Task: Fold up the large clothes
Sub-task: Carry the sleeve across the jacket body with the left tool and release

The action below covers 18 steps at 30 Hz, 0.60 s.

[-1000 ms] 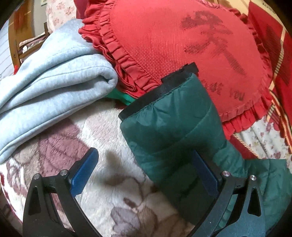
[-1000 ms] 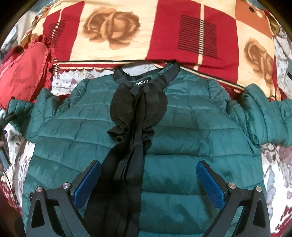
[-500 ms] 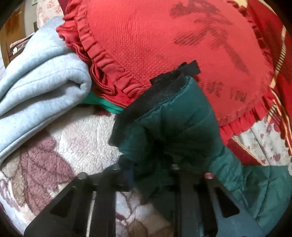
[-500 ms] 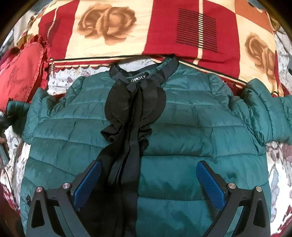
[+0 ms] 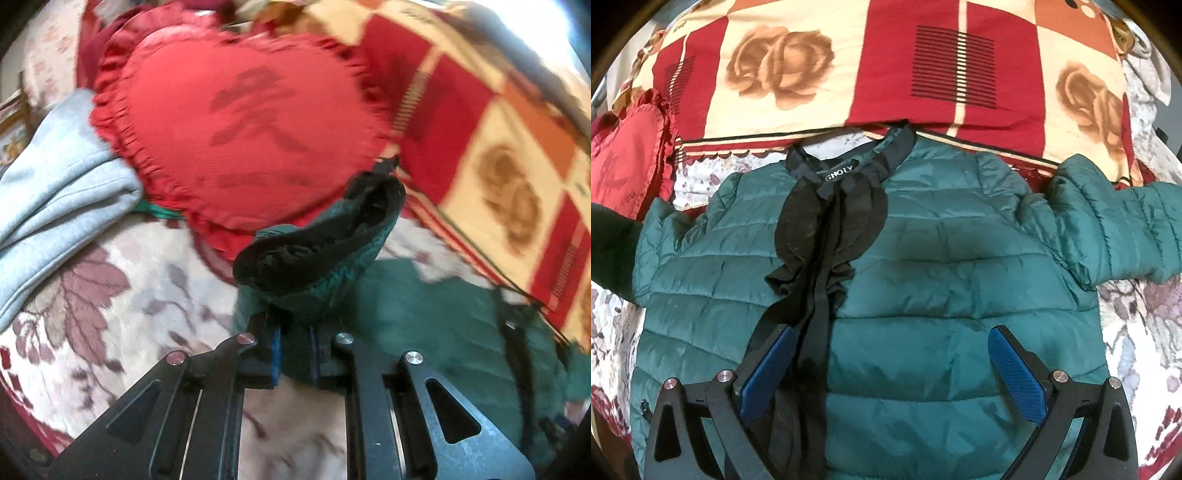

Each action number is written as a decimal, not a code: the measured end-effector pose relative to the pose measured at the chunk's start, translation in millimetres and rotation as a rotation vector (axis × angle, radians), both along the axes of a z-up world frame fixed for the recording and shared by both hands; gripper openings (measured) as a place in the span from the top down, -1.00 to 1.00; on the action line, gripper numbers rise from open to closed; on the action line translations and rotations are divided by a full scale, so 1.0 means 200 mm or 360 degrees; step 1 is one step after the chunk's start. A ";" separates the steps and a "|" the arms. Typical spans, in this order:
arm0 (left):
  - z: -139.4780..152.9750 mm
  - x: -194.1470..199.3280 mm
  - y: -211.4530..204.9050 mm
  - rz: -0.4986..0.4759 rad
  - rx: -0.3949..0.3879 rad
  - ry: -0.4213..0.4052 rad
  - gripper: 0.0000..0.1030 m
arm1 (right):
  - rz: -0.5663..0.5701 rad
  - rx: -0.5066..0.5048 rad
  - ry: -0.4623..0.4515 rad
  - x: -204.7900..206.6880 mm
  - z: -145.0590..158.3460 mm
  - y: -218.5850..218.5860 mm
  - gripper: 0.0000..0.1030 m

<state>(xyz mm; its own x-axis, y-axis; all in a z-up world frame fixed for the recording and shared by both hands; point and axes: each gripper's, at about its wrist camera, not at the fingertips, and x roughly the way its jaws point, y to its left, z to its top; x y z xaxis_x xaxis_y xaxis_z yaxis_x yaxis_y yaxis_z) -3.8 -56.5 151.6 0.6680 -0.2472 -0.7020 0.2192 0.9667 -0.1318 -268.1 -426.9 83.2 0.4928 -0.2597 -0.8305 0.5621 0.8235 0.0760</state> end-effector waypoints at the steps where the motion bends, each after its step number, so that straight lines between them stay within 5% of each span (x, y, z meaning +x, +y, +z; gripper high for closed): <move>1: 0.03 -0.06 -0.03 -0.0038 -0.0014 -0.0005 0.81 | -0.0004 -0.0001 0.0003 -0.01 0.00 0.00 -1.00; 9: 0.17 -0.38 -0.32 -0.0316 -0.0107 0.0011 0.82 | -0.0033 -0.0030 0.0001 -0.12 0.03 -0.02 -1.00; 18: 0.14 -0.58 -0.65 -0.0508 -0.0126 0.0071 0.82 | -0.0085 -0.0031 -0.0027 -0.24 0.04 -0.06 -1.00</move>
<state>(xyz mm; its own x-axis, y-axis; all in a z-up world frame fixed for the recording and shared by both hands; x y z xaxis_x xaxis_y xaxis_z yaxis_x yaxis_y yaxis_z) -120.2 -186.8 180.1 0.5170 -0.4940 -0.6991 0.5019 0.8365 -0.2199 -317.1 -439.7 92.2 0.4917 -0.3021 -0.8167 0.6039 0.7940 0.0699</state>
